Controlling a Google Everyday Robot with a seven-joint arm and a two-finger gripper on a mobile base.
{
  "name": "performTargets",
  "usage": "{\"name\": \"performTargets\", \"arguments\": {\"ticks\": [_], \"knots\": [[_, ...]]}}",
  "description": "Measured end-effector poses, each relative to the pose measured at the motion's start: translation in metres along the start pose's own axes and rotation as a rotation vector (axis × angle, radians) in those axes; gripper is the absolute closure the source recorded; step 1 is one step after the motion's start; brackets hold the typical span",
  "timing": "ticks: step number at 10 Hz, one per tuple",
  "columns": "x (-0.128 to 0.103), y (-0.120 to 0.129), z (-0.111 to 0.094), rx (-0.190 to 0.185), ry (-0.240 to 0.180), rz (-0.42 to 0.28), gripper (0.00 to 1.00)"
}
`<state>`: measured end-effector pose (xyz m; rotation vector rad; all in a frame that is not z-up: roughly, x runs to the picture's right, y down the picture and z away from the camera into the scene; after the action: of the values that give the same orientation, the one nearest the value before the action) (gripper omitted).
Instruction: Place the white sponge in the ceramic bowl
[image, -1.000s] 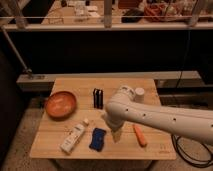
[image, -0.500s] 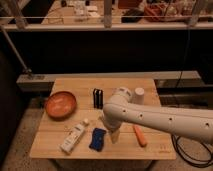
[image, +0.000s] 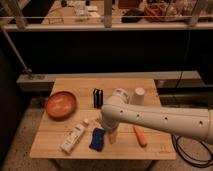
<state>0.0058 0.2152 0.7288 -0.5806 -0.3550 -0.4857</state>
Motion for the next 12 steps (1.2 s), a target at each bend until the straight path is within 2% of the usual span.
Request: {"name": "performTargets", "arguments": {"ticks": [6,9,12], "knots": [[-0.007,-0.002,0.023,-0.012,-0.04,-0.039,0.2],[-0.009,-0.002,0.042,-0.016,-0.064,-0.06,0.2],[-0.012,-0.002,0.05,-0.014,-0.081,-0.078,0.2]]}}
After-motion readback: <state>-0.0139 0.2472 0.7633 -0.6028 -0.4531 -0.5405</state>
